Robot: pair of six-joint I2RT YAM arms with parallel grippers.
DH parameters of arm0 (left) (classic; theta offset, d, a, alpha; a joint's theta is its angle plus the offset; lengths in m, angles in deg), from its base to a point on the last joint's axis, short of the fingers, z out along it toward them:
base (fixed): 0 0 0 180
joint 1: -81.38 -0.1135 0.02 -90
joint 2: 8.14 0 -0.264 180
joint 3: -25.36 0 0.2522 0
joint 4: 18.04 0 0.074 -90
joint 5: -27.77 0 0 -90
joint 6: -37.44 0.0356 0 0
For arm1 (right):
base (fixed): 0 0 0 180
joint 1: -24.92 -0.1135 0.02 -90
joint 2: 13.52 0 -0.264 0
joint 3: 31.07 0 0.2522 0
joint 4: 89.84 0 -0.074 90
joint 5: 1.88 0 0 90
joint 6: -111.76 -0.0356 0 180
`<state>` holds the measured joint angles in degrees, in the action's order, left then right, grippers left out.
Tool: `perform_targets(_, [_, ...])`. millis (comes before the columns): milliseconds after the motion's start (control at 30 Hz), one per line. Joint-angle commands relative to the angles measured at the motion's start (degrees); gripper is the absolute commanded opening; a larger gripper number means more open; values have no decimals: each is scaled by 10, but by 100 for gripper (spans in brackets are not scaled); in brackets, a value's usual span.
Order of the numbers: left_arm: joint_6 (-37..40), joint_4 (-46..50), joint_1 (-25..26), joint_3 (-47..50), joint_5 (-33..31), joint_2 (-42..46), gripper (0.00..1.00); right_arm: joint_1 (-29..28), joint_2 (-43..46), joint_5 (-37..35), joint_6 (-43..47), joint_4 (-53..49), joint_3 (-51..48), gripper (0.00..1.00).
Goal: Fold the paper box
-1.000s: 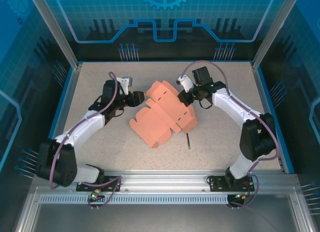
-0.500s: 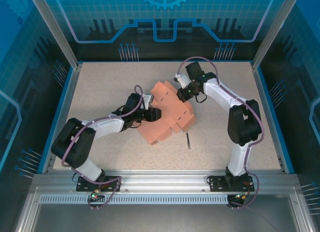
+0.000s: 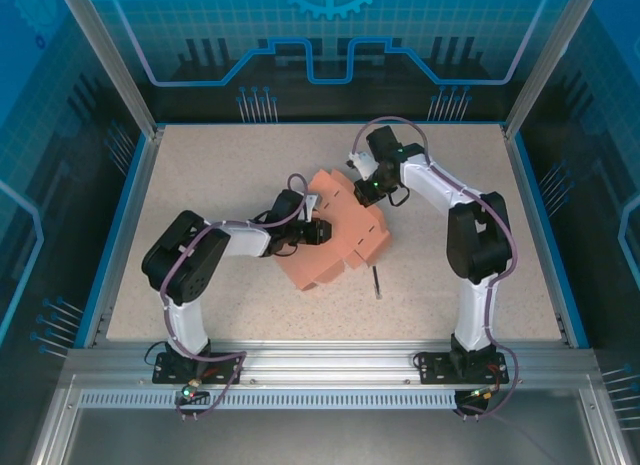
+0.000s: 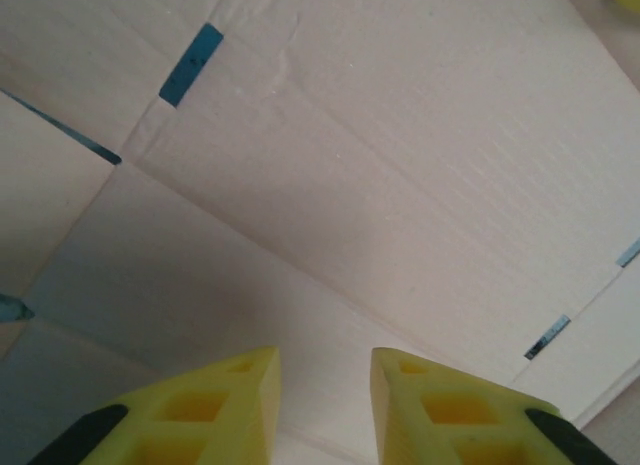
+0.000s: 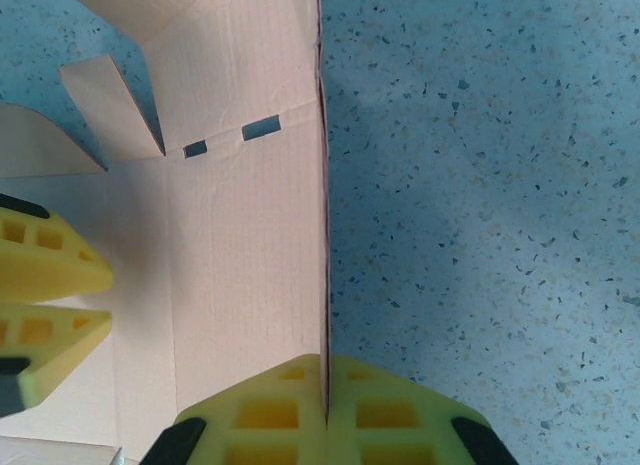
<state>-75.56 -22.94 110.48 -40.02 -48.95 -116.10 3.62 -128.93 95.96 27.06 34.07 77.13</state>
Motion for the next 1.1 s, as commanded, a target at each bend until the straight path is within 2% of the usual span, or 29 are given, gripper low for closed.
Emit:
perform_targets(0, [-12,-10,3,-9,-7,-23,24,4,-14,-4,-8,-15,23,0])
perform_targets(233, [-31,-42,3,9,-8,-54,17,2,-16,8,-17,-11,26,0])
perform_targets(567, [-42,-71,6,27,-15,-59,15,-41,30,22,-47,8,-11,0])
perform_targets(1067, [-55,-110,6,42,-16,-57,14,-120,77,-47,-92,49,-69,0])
